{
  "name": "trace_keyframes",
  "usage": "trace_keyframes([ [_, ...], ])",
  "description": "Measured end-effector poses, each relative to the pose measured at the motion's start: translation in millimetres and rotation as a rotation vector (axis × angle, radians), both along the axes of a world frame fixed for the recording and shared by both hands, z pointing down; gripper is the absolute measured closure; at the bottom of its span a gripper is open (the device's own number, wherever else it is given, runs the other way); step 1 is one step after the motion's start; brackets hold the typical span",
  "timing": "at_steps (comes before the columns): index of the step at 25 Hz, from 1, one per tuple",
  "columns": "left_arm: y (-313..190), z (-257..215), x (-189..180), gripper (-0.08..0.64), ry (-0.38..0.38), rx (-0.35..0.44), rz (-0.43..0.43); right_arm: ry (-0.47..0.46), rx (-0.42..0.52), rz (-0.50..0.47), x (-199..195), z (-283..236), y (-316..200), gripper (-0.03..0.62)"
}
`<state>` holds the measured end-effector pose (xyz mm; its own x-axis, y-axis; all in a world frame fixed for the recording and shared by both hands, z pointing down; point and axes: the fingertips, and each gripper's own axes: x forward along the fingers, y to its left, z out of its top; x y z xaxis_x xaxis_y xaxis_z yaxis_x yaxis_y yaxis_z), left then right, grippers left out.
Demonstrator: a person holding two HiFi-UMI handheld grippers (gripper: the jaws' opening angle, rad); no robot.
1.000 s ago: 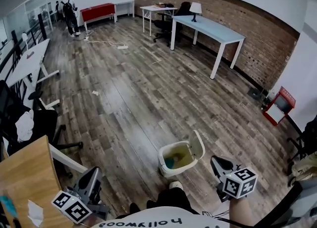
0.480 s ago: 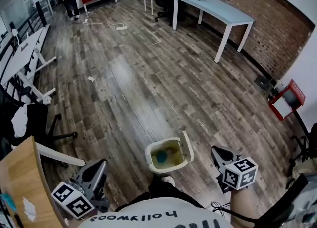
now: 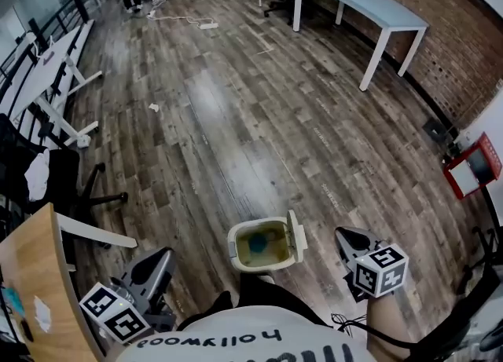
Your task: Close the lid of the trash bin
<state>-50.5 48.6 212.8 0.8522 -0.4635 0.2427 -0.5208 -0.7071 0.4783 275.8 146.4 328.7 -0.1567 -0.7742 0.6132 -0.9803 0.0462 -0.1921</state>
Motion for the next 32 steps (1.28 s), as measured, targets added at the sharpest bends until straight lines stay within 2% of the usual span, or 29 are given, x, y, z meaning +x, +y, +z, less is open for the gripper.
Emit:
trace_keyframes([
  [6,-2.1,3.0,-0.5,0.555,-0.026,0.001,-0.048,-0.016,-0.026,-0.053,4.5,19.6,-12.3,0.581],
  [11,-3.6,15.1,-19.6,0.555,-0.078,-0.005,-0.107,-0.013,-0.068,-0.077,7.1,45.0,-17.6,0.581],
  [15,-8.1,20.3,-28.4,0.555,-0.082,-0.033,-0.153,-0.041,-0.144,-0.088,4.0,73.4,-15.1,0.581],
  [18,-16.3,23.9,-23.1,0.555,-0.076,-0.049,-0.150,-0.056,-0.219,-0.097,0.5,102.1,-16.2,0.581],
  [23,-43.5,18.2,-9.8,0.555,-0.053,-0.033,-0.095,-0.115,-0.312,-0.026,-4.8,144.2,-25.8,0.581],
  [27,-59.0,7.7,-6.7,0.555,-0.034,-0.006,-0.096,-0.209,-0.416,0.060,-13.1,175.6,-6.8,0.581],
  [32,-61.4,19.0,-16.2,0.555,-0.059,-0.042,-0.119,-0.230,-0.513,0.087,-19.1,199.4,11.6,0.581],
])
